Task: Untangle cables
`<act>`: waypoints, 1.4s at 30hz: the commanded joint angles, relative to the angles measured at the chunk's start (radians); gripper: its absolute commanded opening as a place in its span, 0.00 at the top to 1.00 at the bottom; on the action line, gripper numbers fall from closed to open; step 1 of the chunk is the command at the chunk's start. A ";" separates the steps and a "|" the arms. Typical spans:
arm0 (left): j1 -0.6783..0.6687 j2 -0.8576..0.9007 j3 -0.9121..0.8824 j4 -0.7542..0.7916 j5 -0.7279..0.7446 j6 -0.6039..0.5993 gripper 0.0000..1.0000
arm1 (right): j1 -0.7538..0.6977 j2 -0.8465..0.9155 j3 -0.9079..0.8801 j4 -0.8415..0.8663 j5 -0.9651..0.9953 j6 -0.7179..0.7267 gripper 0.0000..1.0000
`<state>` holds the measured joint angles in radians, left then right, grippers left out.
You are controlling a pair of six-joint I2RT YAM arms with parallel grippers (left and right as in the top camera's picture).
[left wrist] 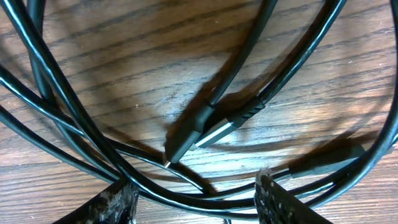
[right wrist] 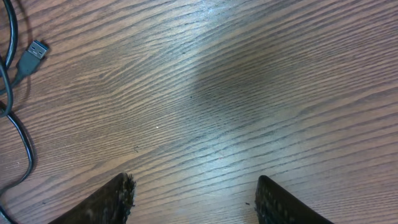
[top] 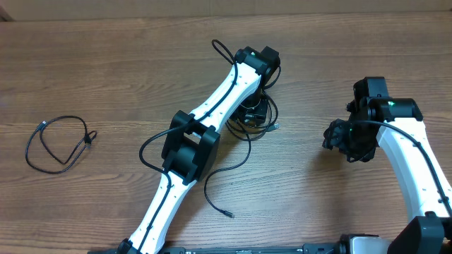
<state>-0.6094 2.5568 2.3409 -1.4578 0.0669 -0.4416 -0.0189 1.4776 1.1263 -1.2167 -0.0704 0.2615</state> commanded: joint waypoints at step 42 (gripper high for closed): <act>-0.025 0.007 -0.035 -0.051 -0.094 -0.086 0.38 | -0.003 0.000 0.018 -0.009 0.010 0.004 0.39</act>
<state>-0.6460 2.5572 2.3154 -1.5127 0.0078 -0.4915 -0.0193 1.4780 1.1263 -1.2251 -0.0704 0.2619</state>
